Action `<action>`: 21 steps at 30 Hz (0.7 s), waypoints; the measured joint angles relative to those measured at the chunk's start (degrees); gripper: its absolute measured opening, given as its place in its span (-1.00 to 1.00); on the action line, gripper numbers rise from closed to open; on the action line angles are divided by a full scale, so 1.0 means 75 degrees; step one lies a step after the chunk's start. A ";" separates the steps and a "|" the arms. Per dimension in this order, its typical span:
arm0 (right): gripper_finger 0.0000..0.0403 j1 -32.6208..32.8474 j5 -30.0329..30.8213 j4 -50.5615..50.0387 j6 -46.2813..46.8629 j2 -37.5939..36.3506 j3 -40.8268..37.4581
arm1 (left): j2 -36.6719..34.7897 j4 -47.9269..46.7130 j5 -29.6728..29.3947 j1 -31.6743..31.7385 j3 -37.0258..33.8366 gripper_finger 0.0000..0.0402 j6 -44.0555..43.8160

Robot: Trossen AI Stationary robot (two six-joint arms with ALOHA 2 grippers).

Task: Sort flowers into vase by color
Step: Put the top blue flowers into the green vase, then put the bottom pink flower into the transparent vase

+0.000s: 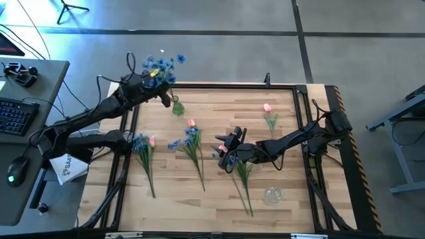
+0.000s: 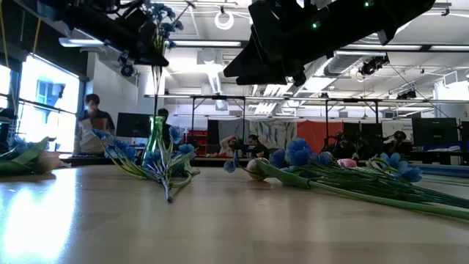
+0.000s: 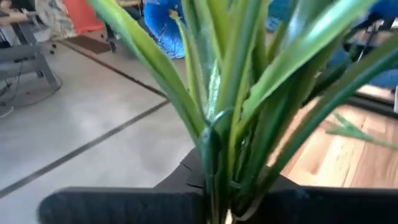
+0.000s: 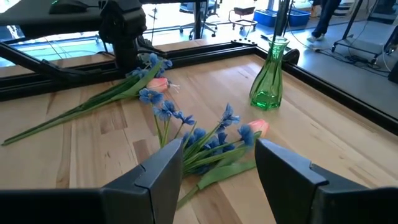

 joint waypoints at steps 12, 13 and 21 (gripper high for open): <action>-0.02 0.0003 -0.0131 -0.0201 0.0059 0.0000 0.0000 | 0.0186 -0.3188 -0.0061 0.0216 0.1285 -0.08 0.0376; -0.02 0.0003 -0.0134 -0.0207 0.0061 0.0000 0.0000 | 0.0186 -0.3570 -0.0076 0.0216 0.1486 -0.04 0.0475; -0.02 0.0003 -0.0175 -0.0401 0.0073 0.0000 0.0000 | 0.0186 -0.5969 -0.0457 0.0213 0.2267 0.05 0.0902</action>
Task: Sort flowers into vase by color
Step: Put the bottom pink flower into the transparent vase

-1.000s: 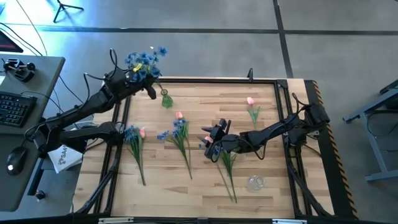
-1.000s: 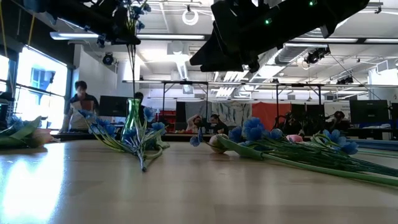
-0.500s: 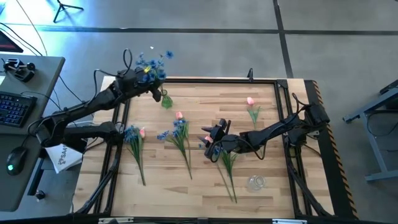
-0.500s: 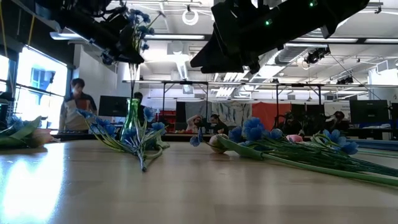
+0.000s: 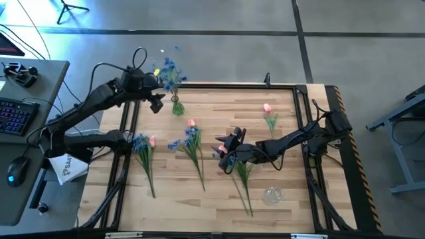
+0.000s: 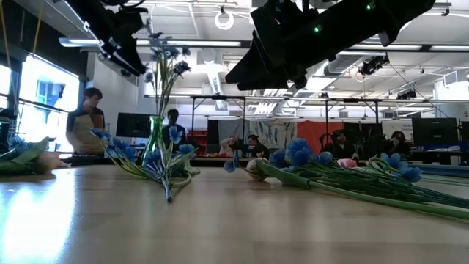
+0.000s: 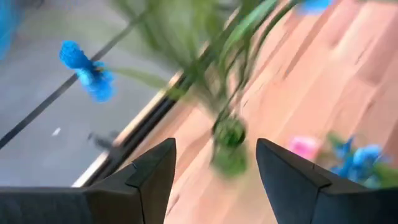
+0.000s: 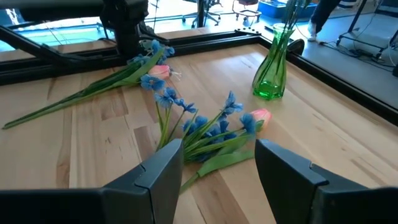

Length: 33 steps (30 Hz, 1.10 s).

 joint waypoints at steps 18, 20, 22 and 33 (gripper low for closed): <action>-0.02 0.0070 -0.1269 -0.6153 0.4658 -0.2300 0.0003 | -0.1737 -0.2117 0.0324 -0.1596 0.1097 0.05 -0.1706; -0.02 0.0221 -0.1289 -0.6396 0.4983 -0.2306 0.0003 | -0.2264 -0.1440 0.0503 -0.2067 0.0609 0.05 -0.1959; -0.02 0.0448 -0.1295 -0.6305 0.5242 -0.2223 0.0003 | -0.2816 -0.0686 0.0596 -0.2565 -0.0025 0.05 -0.2326; -0.02 0.1608 -0.2201 -0.7390 0.7673 -0.1285 0.0915 | -0.3755 0.2702 0.0332 -0.5189 -0.2604 0.05 -0.2579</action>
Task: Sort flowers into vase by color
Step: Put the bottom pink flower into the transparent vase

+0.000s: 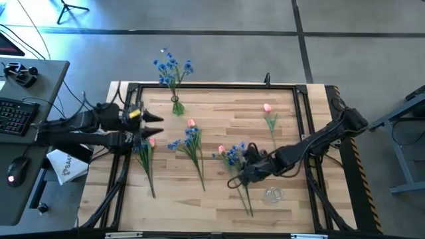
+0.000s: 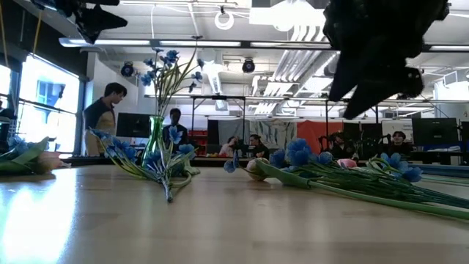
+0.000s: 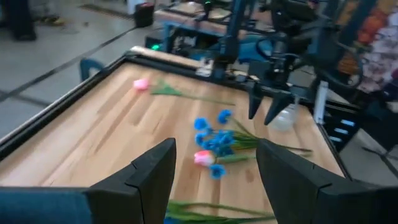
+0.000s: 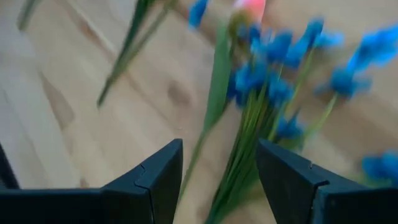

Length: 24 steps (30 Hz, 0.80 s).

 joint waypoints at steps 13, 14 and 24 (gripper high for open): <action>-0.02 0.0231 -0.0413 -0.2309 0.0532 0.1643 0.2604 | 0.2044 0.2160 -0.2414 -0.2980 -0.0027 0.05 0.1310; -0.02 0.0240 -0.0445 -0.2258 0.0545 0.1754 0.2647 | 0.2239 0.2159 -0.2668 -0.3115 -0.0027 0.05 0.1258; -0.02 -0.0077 -0.1298 -0.1111 0.0128 0.2959 0.2667 | 0.4435 0.2243 -0.4324 -0.4067 -0.0027 0.05 0.0382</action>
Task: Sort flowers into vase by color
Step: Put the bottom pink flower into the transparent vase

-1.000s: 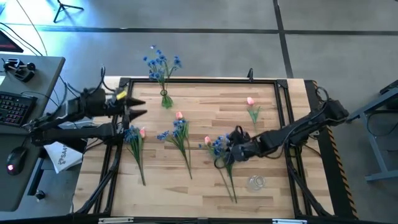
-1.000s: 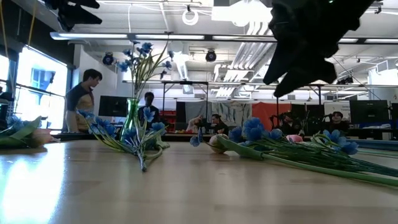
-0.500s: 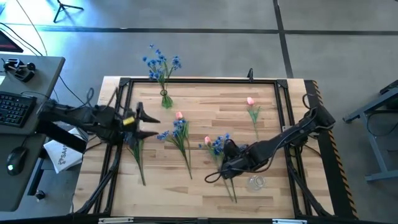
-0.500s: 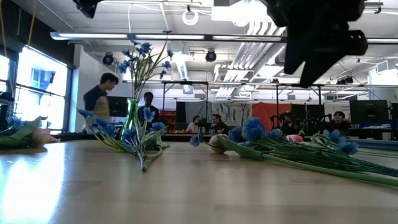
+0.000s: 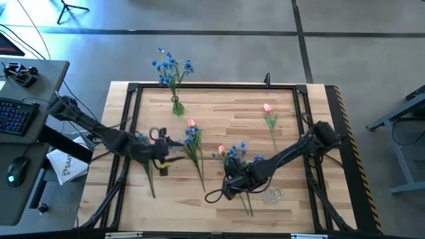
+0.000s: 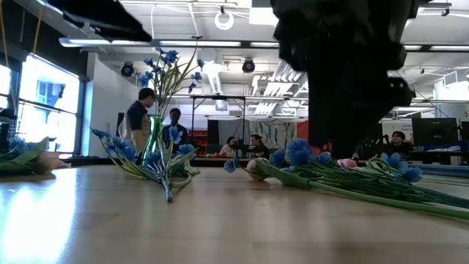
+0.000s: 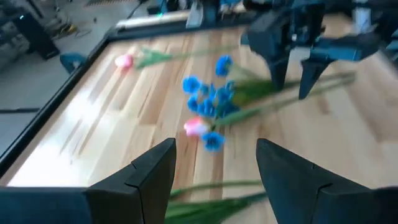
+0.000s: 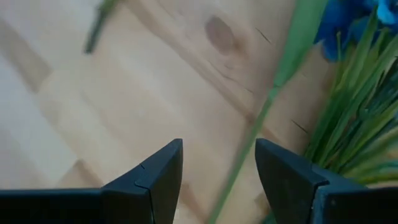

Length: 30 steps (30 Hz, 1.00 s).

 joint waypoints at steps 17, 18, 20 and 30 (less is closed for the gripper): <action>-0.02 -0.0354 0.0717 0.0060 -0.0157 0.0392 -0.0106 | 0.0746 0.0056 -0.0473 -0.0116 -0.0003 0.05 -0.0059; -0.02 -0.0373 0.0738 0.0067 -0.0157 0.0457 -0.0105 | 0.0748 0.0054 -0.0473 -0.0113 -0.0003 0.05 -0.0056; -0.04 -0.0406 0.0746 0.0123 -0.0154 0.0601 -0.0105 | 0.0743 0.0074 -0.0473 -0.0113 -0.0003 0.05 -0.0006; -0.89 -0.0471 0.0730 0.0184 -0.0548 0.0745 -0.0099 | 0.0743 0.0071 -0.0473 -0.0113 -0.0003 0.05 0.0008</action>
